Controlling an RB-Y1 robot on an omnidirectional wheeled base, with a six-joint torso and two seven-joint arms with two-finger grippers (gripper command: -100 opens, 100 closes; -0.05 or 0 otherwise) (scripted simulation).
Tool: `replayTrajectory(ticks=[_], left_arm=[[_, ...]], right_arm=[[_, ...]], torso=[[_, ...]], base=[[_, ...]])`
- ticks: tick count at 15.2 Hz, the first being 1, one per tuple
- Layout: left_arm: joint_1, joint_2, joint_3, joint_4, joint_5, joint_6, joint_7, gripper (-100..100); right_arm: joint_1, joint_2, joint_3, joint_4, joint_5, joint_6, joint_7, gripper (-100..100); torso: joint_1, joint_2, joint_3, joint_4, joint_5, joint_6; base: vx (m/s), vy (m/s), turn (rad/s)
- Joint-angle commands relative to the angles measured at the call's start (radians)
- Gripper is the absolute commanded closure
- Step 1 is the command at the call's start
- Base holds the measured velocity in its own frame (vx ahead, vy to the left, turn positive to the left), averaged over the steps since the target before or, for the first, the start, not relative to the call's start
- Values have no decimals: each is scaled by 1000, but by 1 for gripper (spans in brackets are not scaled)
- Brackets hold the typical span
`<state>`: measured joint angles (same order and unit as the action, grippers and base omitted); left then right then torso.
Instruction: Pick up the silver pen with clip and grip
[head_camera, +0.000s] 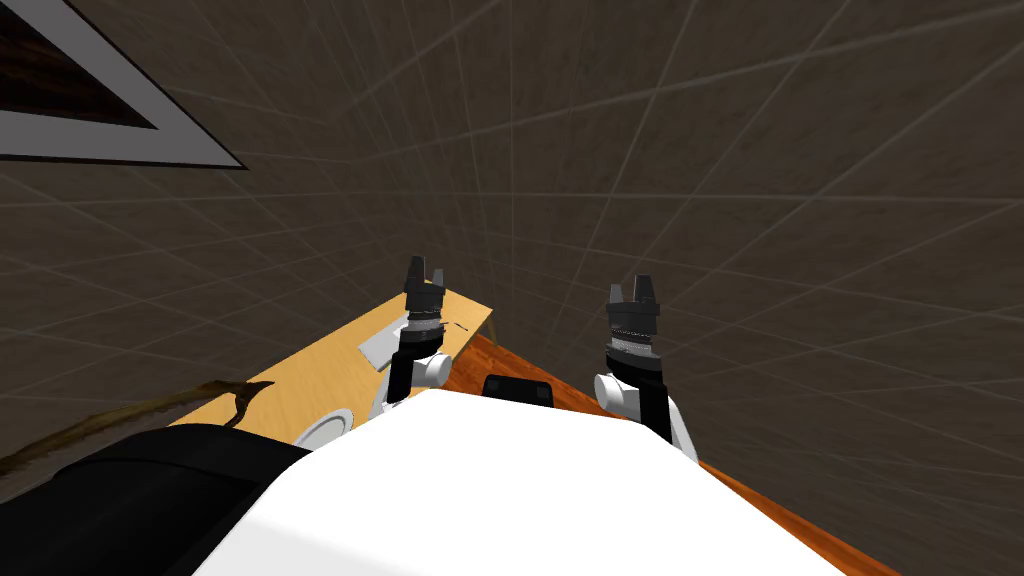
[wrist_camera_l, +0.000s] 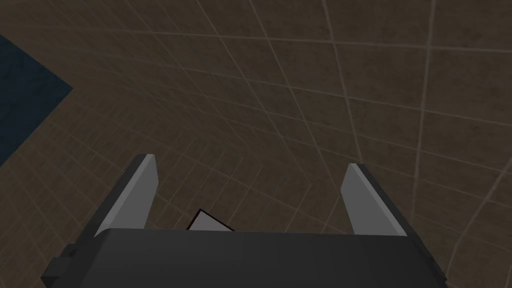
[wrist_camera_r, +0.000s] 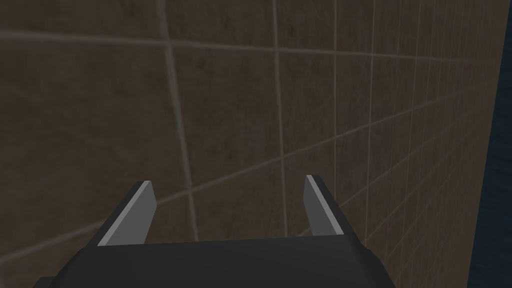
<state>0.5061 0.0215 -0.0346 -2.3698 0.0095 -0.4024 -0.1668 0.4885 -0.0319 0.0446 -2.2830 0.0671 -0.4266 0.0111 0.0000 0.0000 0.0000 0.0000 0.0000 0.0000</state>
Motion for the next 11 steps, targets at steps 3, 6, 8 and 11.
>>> replayTrajectory(ticks=[3,6,8,11], left_arm=[[1,64,7,20,15,37,-7,-100],[3,117,19,54,42,100,-20,-100],[3,132,25,68,53,128,-26,-100],[4,147,30,84,65,157,-32,-100]], right_arm=[[0,0,0,0,0,0,0,0],[0,0,0,0,0,0,0,0],[0,0,0,0,0,0,0,0],[0,0,0,0,0,0,0,0]], torso=[[1,-1,0,0,0,0],[2,-2,-1,0,0,0],[2,-3,-2,-1,1,0],[2,-3,-2,-1,0,0]], base=[[14,7,-43],[31,21,-81],[36,19,-54],[29,13,-57]])
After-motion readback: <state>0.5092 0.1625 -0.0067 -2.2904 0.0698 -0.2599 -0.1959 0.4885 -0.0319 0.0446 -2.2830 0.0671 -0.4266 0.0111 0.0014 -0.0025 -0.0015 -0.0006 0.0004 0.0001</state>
